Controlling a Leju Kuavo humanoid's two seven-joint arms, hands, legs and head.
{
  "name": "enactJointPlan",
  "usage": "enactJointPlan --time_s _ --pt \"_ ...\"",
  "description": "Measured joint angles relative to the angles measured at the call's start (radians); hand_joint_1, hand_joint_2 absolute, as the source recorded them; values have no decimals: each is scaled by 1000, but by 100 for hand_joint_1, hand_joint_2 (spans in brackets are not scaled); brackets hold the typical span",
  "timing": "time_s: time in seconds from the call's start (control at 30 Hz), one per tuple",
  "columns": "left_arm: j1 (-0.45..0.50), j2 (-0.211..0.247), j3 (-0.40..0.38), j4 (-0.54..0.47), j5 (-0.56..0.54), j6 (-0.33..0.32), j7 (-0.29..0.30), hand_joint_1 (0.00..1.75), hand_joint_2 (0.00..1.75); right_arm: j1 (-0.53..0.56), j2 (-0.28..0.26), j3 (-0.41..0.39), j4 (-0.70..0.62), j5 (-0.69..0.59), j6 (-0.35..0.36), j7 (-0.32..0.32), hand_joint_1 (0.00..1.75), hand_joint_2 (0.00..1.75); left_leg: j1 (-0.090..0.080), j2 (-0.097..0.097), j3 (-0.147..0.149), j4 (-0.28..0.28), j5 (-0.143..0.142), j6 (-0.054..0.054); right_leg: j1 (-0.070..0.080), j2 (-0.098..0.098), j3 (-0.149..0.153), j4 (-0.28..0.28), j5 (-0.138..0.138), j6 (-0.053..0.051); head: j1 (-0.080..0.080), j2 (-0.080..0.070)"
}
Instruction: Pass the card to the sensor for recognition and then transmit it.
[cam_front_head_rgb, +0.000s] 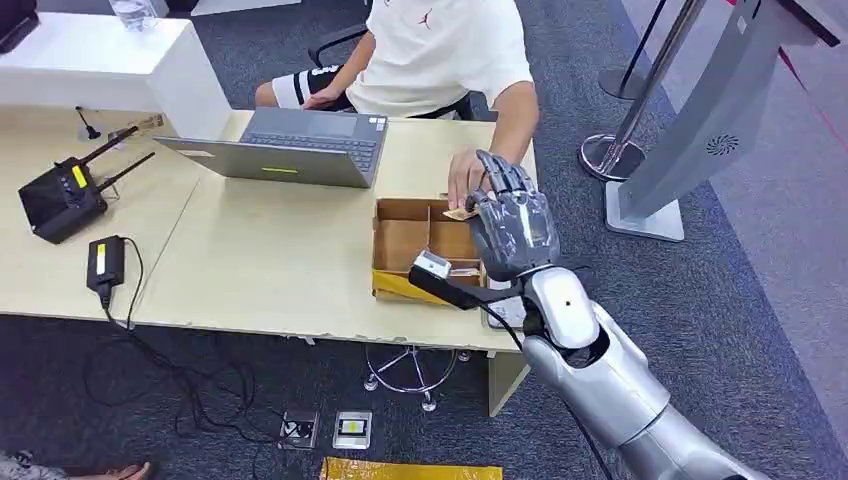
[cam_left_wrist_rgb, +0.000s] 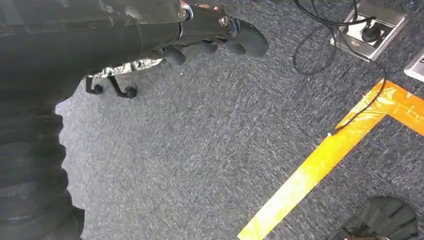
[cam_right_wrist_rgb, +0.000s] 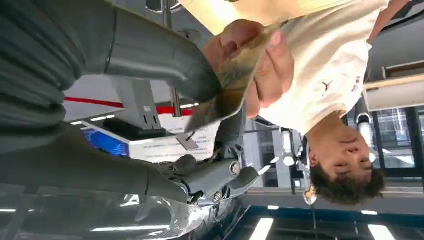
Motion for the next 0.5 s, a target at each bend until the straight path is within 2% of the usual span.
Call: enactJointPlan --time_s 0.23,0.3,0.5 --pt "0 0 0 0 -9 -2 0 0 175 34 0 -3 1 -14 -11 8 164 175 0 0 0 0 0 0 0 0 -1 0 0 0 0 0" --pt "0 0 0 0 -10 -3 0 0 175 45 0 -6 2 -23 -21 10 169 175 0 1 0 0 0 0 0 1 -1 0 0 0 0 0" --pt "0 0 0 0 -18 0 1 0 175 97 0 -43 13 -89 -131 19 173 175 0 1 0 0 0 0 0 1 -1 0 0 0 0 0"
